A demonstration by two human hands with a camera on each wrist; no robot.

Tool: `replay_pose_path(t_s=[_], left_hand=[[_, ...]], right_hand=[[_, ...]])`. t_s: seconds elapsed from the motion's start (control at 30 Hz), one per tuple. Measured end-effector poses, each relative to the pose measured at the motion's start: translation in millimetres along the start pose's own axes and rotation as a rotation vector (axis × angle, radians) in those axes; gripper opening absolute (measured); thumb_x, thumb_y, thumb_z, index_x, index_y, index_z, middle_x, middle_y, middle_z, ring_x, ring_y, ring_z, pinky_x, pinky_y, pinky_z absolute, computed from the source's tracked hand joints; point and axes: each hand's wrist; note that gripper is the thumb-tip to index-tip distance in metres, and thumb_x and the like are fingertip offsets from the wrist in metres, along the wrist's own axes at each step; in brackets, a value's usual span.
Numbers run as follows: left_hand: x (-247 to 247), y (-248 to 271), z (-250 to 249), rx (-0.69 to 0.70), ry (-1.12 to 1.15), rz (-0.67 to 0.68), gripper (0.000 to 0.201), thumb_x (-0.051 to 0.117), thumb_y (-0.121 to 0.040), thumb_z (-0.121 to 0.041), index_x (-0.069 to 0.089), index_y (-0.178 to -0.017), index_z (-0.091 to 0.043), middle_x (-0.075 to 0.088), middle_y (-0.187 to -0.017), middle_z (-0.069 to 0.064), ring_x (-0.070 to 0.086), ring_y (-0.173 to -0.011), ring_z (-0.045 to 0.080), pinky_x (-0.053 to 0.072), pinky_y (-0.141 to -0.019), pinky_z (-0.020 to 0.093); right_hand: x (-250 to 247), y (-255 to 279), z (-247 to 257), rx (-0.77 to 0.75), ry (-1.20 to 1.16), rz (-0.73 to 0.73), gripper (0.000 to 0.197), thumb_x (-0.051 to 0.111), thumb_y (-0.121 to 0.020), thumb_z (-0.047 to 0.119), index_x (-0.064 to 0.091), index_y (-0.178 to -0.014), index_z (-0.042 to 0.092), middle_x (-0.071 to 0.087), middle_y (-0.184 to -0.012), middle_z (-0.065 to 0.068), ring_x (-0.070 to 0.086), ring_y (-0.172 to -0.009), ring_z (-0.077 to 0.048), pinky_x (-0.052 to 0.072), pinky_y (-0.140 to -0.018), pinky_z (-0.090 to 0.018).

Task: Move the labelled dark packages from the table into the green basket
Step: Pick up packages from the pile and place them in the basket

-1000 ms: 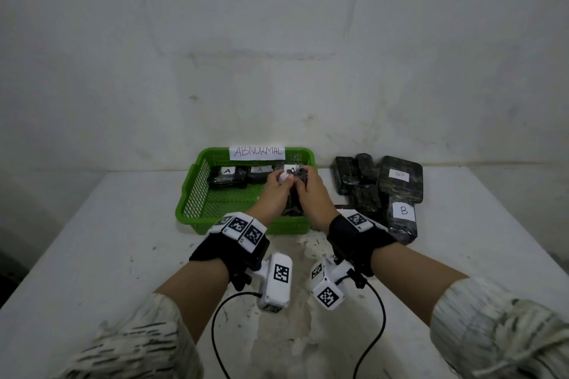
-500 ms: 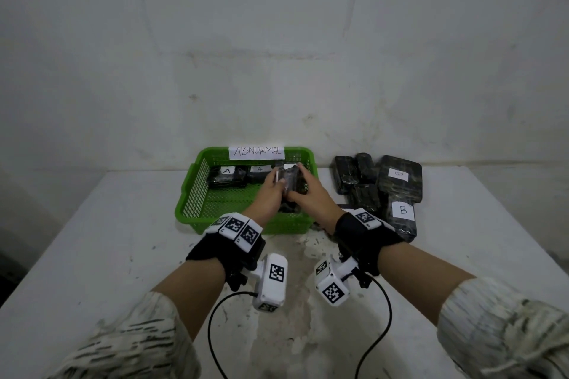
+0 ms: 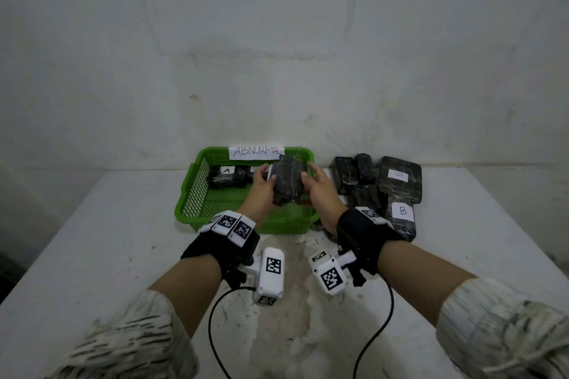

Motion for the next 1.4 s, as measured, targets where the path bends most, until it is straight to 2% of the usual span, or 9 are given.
replay_pose_path(t_s=[0.2,0.3,0.5,0.8,0.9,1.0,1.17,1.33,1.4], left_hand=[[-3.4,1.0,1.8,0.056,-0.075,0.025,0.042,0.043,-0.098,-0.009,0.031,-0.138,-0.01,0.049,-0.126,0.013,0.056,-0.091,0.02,0.049,-0.071,0.027],[-10.1,-2.9,5.2,0.108,-0.219,-0.018,0.044,0.052,-0.093,-0.004,0.04,-0.135,-0.012,0.046,-0.131,0.02,0.053,-0.105,0.03,0.05,-0.09,0.04],[-11.9,4.9,1.9,0.106,-0.019,0.021,0.037,0.029,-0.103,-0.028,0.049,-0.127,-0.007,0.057,-0.11,0.015,0.056,-0.1,0.028,0.052,-0.072,0.032],[-0.7,5.9,0.1,0.026,-0.024,0.126,0.043,0.052,-0.095,-0.031,0.041,-0.133,-0.016,0.054,-0.129,0.011,0.057,-0.098,0.017,0.05,-0.071,0.028],[0.9,5.2,1.1,0.056,-0.132,0.118,0.048,0.052,-0.095,-0.031,0.041,-0.137,-0.011,0.054,-0.131,0.011,0.056,-0.106,0.019,0.047,-0.07,0.021],[0.1,2.3,2.0,0.117,-0.211,0.065,0.045,0.053,-0.095,-0.026,0.042,-0.136,-0.011,0.05,-0.135,0.013,0.051,-0.121,0.025,0.045,-0.092,0.028],[-2.1,4.0,0.6,0.182,-0.215,0.035,0.035,0.049,-0.097,-0.017,0.046,-0.131,-0.009,0.057,-0.125,0.015,0.06,-0.092,0.016,0.049,-0.07,0.019],[-3.4,8.7,-3.1,0.142,-0.247,0.09,0.046,0.051,-0.096,-0.018,0.04,-0.139,-0.011,0.053,-0.133,0.011,0.053,-0.116,0.02,0.043,-0.093,0.028],[-2.4,10.2,-4.4,0.152,-0.257,0.086,0.05,0.05,-0.096,-0.017,0.035,-0.143,-0.009,0.05,-0.136,0.011,0.05,-0.123,0.023,0.04,-0.094,0.026]], right_hand=[[-5.0,1.3,1.7,0.161,-0.046,0.193,0.06,0.041,-0.094,0.057,0.038,-0.145,0.026,0.045,-0.146,-0.004,0.047,-0.131,-0.028,0.052,-0.088,-0.044],[-7.8,3.0,6.2,0.182,-0.148,0.235,0.05,0.05,-0.094,0.049,0.05,-0.136,0.022,0.057,-0.133,-0.006,0.061,-0.112,-0.024,0.055,-0.074,-0.035],[-8.3,-1.0,3.5,0.112,-0.092,0.158,0.034,0.068,-0.087,0.03,0.062,-0.118,0.017,0.065,-0.122,-0.009,0.057,-0.118,-0.027,0.05,-0.088,-0.038],[-1.3,-3.8,-2.7,0.117,-0.015,0.144,0.062,0.043,-0.092,0.061,0.034,-0.146,0.031,0.035,-0.153,-0.005,0.036,-0.139,-0.031,0.037,-0.106,-0.061],[0.7,-2.8,-4.2,0.032,0.048,0.087,0.043,0.04,-0.1,0.046,0.045,-0.135,0.022,0.051,-0.14,-0.007,0.049,-0.129,-0.027,0.039,-0.108,-0.055],[2.5,-2.6,-4.9,-0.039,0.135,0.076,0.028,0.038,-0.103,0.035,0.052,-0.122,0.021,0.059,-0.128,-0.009,0.056,-0.12,-0.024,0.043,-0.106,-0.047],[0.1,-2.4,-6.6,0.001,0.096,0.143,0.041,0.046,-0.1,0.035,0.047,-0.137,0.018,0.056,-0.134,-0.003,0.053,-0.123,-0.021,0.052,-0.09,-0.038],[-4.5,-3.8,-9.5,0.006,0.128,0.123,0.058,0.047,-0.098,0.041,0.03,-0.149,0.021,0.042,-0.149,-0.003,0.043,-0.135,-0.023,0.045,-0.104,-0.046],[-6.2,-1.5,-7.4,0.026,0.126,0.122,0.056,0.048,-0.099,0.038,0.03,-0.149,0.022,0.046,-0.146,-0.004,0.051,-0.128,-0.022,0.054,-0.092,-0.041]])
Point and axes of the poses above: each hand's wrist, its own y-axis away from the middle knuckle, its own x-axis out of the palm, z = x × y
